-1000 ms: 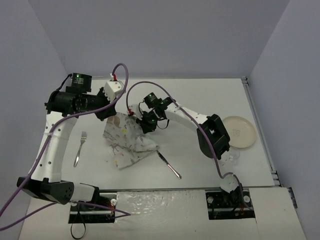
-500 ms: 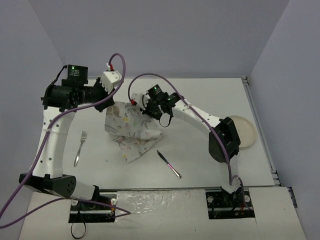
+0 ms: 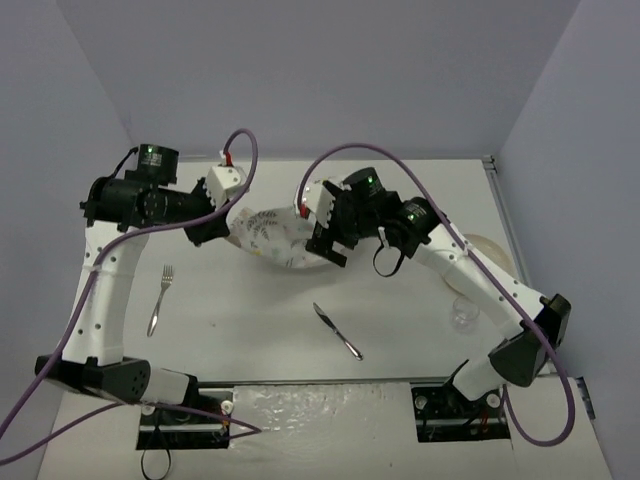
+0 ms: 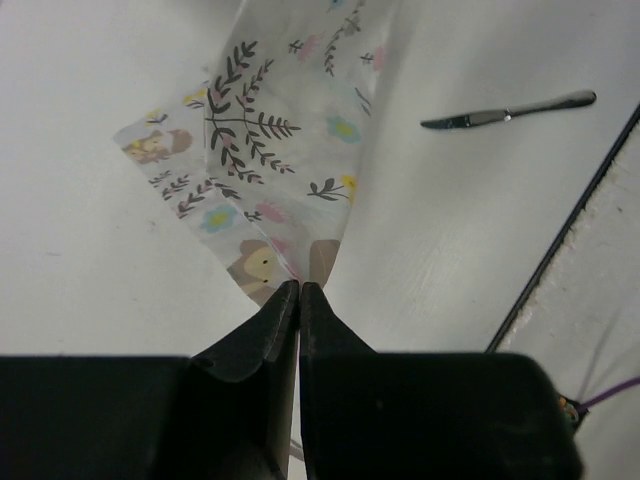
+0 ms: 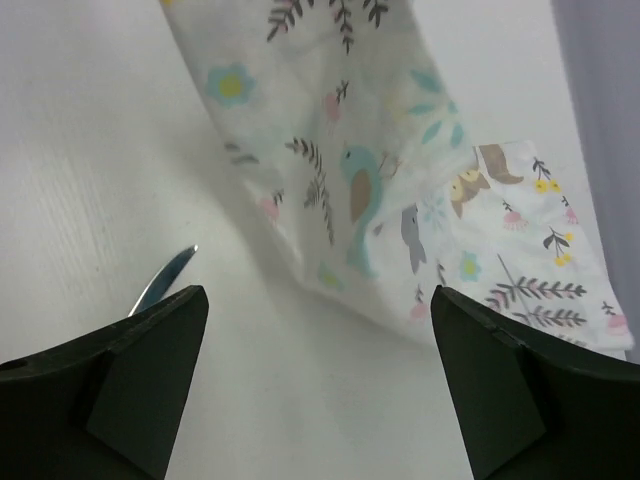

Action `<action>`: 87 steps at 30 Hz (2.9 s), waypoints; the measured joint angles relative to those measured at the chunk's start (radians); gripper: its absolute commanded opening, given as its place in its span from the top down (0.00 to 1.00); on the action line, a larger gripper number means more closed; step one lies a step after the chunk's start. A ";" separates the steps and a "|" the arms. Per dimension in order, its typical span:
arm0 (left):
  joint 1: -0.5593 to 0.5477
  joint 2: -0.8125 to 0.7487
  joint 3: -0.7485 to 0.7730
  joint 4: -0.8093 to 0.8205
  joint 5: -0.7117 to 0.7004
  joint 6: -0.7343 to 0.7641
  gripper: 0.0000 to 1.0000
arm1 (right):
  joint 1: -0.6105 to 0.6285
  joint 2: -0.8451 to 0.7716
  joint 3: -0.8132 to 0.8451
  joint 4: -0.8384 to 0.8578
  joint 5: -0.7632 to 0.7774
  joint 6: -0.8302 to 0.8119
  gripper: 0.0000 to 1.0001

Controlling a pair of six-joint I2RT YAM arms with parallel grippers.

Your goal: Set the dinner table for one person

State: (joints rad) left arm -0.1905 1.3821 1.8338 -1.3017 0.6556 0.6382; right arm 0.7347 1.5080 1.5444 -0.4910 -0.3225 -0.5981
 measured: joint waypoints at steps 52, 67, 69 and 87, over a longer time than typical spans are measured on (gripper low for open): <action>-0.001 -0.335 -0.621 -0.006 -0.102 0.071 1.00 | -0.145 0.963 0.631 -0.041 -0.180 -0.004 0.16; -0.001 -0.326 -0.621 -0.003 -0.110 0.059 1.00 | -0.237 1.089 0.776 -0.048 -0.326 0.015 0.48; -0.001 -0.324 -0.621 0.000 -0.111 0.058 1.00 | -0.238 1.089 0.776 -0.049 -0.325 0.013 0.52; -0.001 -0.325 -0.622 0.028 -0.122 0.040 1.00 | -0.148 1.069 0.734 -0.036 -0.263 -0.041 1.00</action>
State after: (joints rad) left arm -0.1914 1.0566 1.2119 -1.2740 0.5340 0.6786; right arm 0.5868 2.5766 2.2786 -0.5272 -0.5852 -0.6387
